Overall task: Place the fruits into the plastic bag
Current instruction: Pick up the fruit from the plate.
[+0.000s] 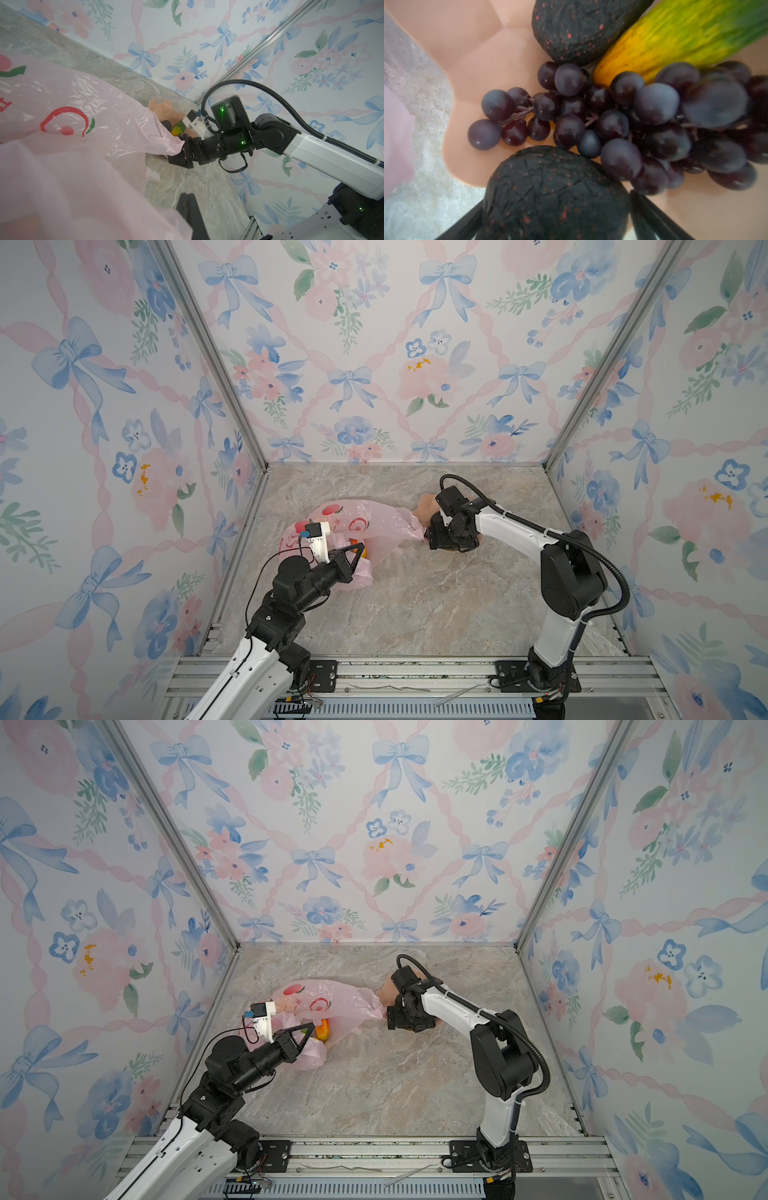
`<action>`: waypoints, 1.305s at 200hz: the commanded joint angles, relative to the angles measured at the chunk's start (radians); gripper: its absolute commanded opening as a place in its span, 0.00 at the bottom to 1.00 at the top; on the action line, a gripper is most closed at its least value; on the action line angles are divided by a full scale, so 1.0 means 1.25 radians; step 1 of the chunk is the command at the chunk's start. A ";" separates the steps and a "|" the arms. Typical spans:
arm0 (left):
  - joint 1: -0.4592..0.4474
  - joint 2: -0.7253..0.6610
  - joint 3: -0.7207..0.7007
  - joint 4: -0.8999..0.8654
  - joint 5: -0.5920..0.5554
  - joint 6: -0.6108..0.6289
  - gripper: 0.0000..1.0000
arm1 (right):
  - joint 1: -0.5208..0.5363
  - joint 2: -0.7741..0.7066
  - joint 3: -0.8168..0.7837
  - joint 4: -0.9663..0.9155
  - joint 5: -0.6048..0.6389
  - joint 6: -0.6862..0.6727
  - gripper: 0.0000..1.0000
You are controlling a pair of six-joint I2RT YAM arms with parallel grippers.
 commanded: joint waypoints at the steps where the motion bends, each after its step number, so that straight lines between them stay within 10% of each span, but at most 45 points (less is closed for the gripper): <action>1: 0.007 -0.002 0.020 0.009 0.005 0.018 0.00 | -0.009 0.015 0.028 0.000 0.012 0.007 0.96; 42: 0.007 0.003 0.019 0.014 0.006 0.017 0.00 | -0.010 0.012 0.031 0.004 0.005 0.007 1.00; 110: 0.007 0.003 0.020 0.016 0.009 0.015 0.00 | -0.016 0.002 0.028 0.010 0.005 0.006 0.71; 204: 0.007 0.009 0.021 0.026 0.020 0.014 0.00 | -0.020 -0.152 0.021 -0.026 -0.016 0.006 0.71; 261: 0.007 0.005 0.021 0.036 0.037 0.012 0.00 | -0.021 -0.241 0.055 0.050 -0.202 0.043 0.71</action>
